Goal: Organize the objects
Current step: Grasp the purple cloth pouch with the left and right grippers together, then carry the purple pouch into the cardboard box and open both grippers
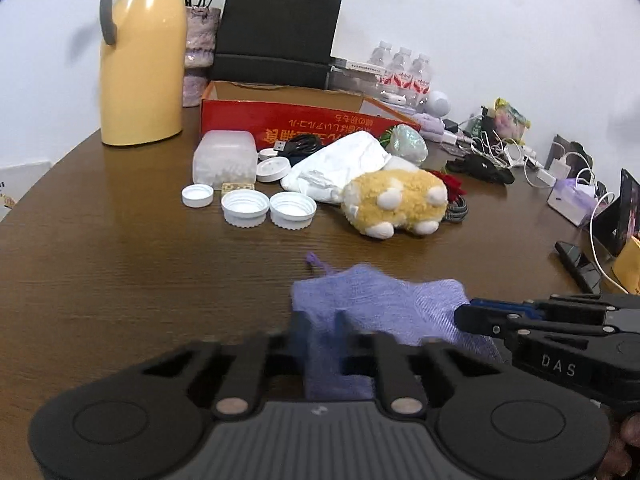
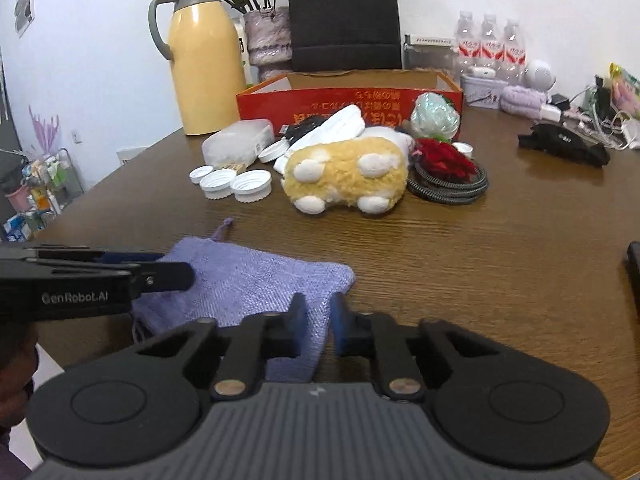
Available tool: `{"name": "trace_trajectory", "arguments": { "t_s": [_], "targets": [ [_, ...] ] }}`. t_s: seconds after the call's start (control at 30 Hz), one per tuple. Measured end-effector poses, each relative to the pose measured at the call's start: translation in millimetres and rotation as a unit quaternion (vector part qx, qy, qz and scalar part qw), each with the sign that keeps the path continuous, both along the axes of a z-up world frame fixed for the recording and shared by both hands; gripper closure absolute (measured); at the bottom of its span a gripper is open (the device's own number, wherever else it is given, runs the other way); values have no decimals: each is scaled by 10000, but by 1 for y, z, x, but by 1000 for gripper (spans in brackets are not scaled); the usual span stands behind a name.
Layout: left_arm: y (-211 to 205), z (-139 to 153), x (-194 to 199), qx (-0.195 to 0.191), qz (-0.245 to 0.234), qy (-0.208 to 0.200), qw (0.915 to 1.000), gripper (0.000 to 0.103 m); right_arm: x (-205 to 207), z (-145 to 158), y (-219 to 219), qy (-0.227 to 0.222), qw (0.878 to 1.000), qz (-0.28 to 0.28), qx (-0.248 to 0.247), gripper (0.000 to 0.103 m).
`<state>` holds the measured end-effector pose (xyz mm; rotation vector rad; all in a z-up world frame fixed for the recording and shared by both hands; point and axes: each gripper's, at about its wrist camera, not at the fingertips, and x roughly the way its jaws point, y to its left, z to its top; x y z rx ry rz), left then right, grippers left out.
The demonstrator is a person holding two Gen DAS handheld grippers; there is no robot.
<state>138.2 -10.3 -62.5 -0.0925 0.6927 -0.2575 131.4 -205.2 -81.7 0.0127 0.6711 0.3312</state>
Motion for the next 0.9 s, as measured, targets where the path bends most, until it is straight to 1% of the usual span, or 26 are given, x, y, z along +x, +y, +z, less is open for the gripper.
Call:
{"name": "trace_trajectory", "arguments": {
  "t_s": [0.07,0.13,0.2,0.23,0.3,0.33,0.4,0.43,0.5,0.53,0.6,0.63,0.67,0.7,0.73,0.77,0.8,0.83,0.87,0.9],
  "targets": [
    [2,4,-2,-138,16,6,9999,100,0,4,-3,-52,9999,-6,142,98],
    [4,17,-5,-290,-22,-131,9995,101,0,15,-5,-220,9995,4,214,98],
    [8,34,0,-441,-41,-310,9985,102,4,32,-8,-434,9984,34,360,98],
    [10,45,9,-508,-30,-415,9978,102,10,46,-9,-638,9971,79,403,98],
    [13,68,35,-542,-96,-703,9960,102,29,69,-7,-1013,9944,167,264,98],
    [14,81,55,-519,-84,-861,9949,102,49,85,-5,-1257,9916,231,196,98],
    [16,107,105,-440,-30,-1170,9922,102,89,107,0,-1475,9882,383,116,98],
    [16,116,129,-414,51,-1239,9914,102,117,117,5,-1507,9874,463,157,98],
    [13,130,187,-234,53,-1182,9927,102,184,131,10,-1244,9896,653,310,98],
    [11,133,223,-131,140,-1058,9942,102,227,134,16,-1024,9921,667,295,98],
    [7,129,288,97,270,-665,9974,102,291,130,29,-697,9953,660,96,98],
    [6,122,323,301,372,-475,9977,102,326,125,38,-535,9968,576,-122,98],
    [5,114,350,497,498,-311,9970,102,362,115,46,-260,9981,520,-186,98],
    [4,103,379,745,575,-149,9955,102,390,104,51,8,9989,453,-94,98],
    [5,96,400,939,663,-58,9934,102,419,92,53,357,9987,354,126,98],
    [9,86,417,1041,827,24,9911,101,445,80,58,627,9974,270,225,98],
    [11,78,434,1144,904,62,9893,99,463,69,60,701,9973,173,131,98],
    [15,71,445,1196,864,122,9890,87,476,61,64,724,9974,62,11,96],
    [19,68,454,1121,823,192,9901,70,491,55,67,741,9972,-74,21,91],
    [25,67,459,904,821,215,9923,64,494,50,68,790,9968,-123,91,84]
  ]
}}
